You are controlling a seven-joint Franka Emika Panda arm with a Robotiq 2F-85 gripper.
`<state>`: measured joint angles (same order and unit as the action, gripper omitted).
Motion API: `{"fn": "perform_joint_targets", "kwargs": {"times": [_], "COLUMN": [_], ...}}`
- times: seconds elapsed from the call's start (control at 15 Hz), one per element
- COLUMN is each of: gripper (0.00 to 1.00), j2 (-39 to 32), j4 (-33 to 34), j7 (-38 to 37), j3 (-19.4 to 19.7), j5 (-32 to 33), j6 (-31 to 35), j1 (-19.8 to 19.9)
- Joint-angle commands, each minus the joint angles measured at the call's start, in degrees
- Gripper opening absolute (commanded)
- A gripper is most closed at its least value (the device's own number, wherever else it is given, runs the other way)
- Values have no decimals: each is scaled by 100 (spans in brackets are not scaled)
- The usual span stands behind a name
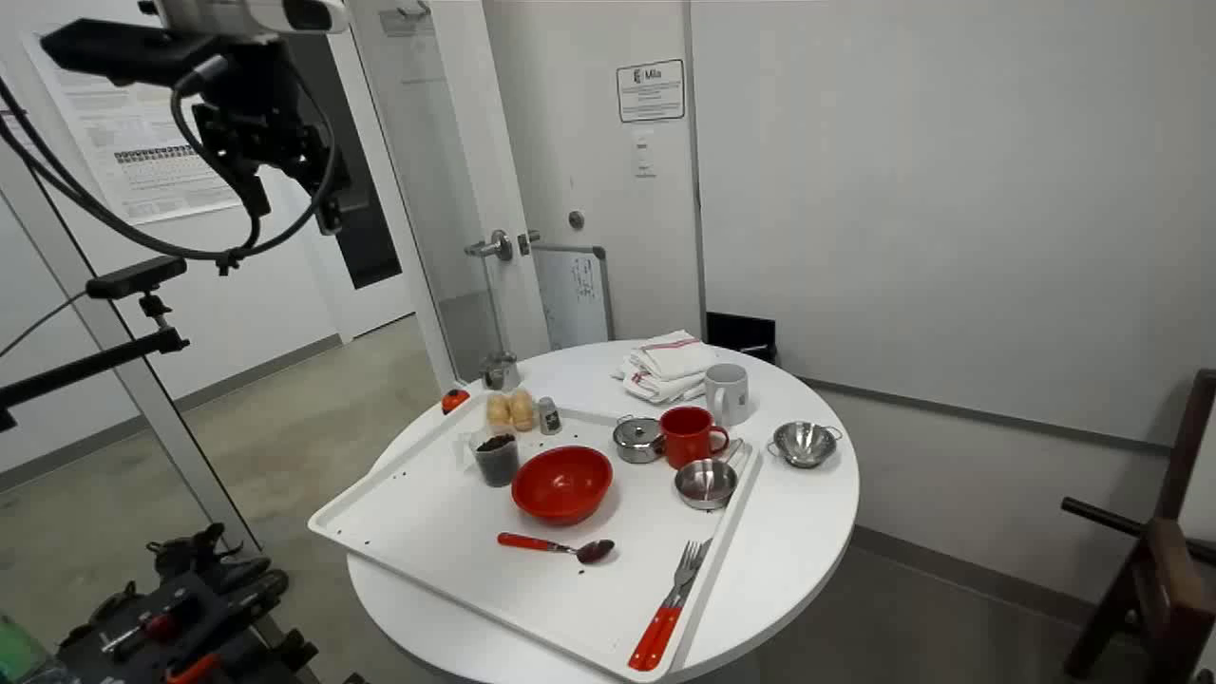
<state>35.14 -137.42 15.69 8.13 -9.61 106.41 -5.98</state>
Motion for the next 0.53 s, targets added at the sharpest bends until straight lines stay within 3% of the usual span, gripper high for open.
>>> {"fn": "perform_joint_targets", "kwargs": {"times": [0.0, 0.27, 0.47], "gripper": [100, 100, 100], "j2": [-14, -14, -127], "j4": [22, 24, -76], "j7": [51, 51, -1058], "j3": [-89, -89, -406], "j5": [-55, -55, -179], "j6": [-26, -25, 602], "j1": [115, 115, 365]}}
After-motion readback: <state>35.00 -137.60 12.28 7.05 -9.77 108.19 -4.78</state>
